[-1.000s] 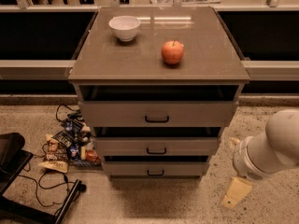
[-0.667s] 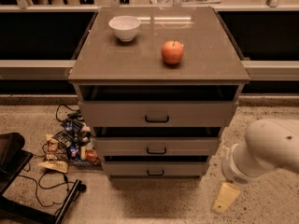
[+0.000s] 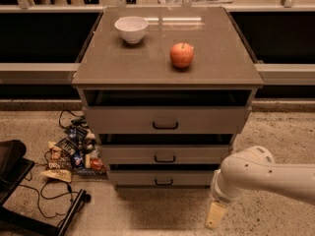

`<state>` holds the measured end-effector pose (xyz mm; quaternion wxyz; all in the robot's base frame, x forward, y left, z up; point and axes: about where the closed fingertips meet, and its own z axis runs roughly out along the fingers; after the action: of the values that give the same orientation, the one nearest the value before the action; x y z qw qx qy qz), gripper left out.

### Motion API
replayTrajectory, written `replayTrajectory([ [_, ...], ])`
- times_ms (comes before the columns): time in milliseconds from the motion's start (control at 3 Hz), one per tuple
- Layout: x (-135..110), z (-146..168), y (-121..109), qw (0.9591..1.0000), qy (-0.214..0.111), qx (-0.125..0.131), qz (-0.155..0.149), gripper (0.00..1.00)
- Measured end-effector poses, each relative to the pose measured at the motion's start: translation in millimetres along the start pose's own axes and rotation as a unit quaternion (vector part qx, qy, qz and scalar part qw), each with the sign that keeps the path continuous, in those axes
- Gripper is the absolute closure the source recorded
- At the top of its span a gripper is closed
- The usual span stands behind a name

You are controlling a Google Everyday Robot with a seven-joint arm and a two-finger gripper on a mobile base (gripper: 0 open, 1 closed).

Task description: Open bottom drawer

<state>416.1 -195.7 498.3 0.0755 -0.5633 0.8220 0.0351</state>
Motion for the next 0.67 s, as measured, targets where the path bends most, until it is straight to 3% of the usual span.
replayTrajectory([
  [333, -29.9, 87.3, -21.0, 0.9996, -0.013, -0.003, -0.023, 0.00],
  [667, -30.0, 89.0, -20.1, 0.9996, -0.012, -0.005, -0.024, 0.00],
])
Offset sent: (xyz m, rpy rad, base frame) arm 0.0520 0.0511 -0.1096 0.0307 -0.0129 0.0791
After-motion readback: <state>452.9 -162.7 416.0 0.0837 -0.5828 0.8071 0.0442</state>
